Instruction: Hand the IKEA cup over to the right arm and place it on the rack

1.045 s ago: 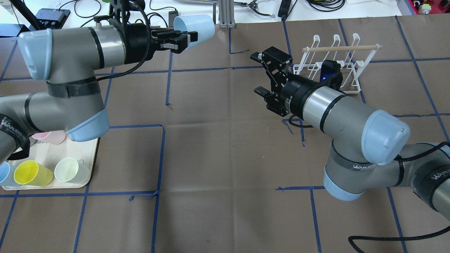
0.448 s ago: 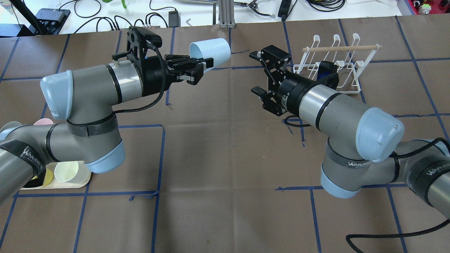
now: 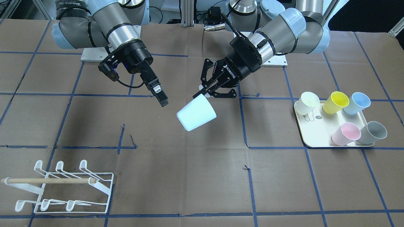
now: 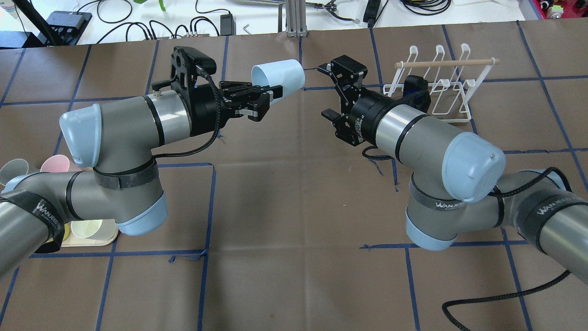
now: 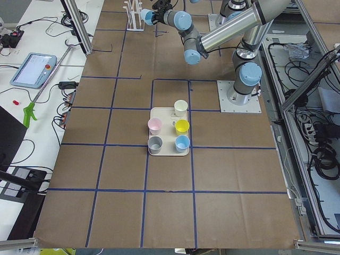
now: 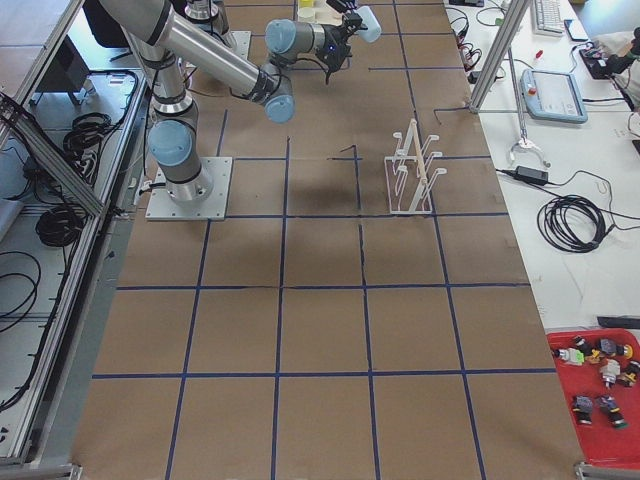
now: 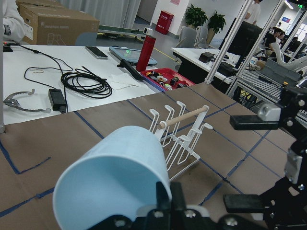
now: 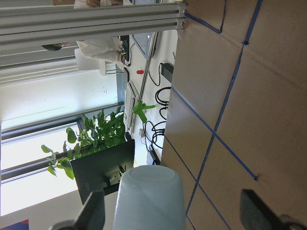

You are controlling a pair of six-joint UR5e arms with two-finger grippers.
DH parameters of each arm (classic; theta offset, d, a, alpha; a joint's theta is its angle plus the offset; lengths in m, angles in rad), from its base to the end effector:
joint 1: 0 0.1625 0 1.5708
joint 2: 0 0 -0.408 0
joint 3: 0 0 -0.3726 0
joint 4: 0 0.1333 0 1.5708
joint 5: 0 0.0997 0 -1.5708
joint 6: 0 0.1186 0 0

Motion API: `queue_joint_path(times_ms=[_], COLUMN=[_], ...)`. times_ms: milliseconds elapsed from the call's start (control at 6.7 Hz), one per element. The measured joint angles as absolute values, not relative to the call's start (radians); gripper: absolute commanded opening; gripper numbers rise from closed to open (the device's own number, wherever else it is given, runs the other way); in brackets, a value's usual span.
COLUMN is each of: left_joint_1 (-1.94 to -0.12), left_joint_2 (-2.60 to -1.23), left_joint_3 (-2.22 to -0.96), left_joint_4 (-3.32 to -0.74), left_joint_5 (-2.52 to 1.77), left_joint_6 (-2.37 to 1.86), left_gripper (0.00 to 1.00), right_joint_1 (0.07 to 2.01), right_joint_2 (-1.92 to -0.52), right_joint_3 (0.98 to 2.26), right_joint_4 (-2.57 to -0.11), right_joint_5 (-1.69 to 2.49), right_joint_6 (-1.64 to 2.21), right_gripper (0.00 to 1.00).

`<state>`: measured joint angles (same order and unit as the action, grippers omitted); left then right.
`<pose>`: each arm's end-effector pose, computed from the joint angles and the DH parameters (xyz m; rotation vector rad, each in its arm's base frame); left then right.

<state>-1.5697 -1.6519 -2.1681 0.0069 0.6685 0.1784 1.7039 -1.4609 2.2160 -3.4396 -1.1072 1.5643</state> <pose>-0.2259 -0.4430 0.3676 -0.6729 -2.0418 1.0971 0.2451 -0.4265 0.3553 1.0823 1.6897 -0.4653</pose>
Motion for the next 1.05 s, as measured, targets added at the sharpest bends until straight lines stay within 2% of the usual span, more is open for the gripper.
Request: queue_joint_path(times_ms=[1045], left_joint_1=[-1.585], left_joint_2=[-1.651], left_joint_3=[-2.168], left_joint_4=[0.008], left_joint_5=[0.670], left_joint_6=[0.153], left_gripper=[0.01], right_joint_1=[1.799], right_joint_2=[-1.342], right_joint_3=[2.084], right_joint_4=[-3.439], right_joint_5=[-1.193], right_joint_6=[1.657], right_gripper=[0.99])
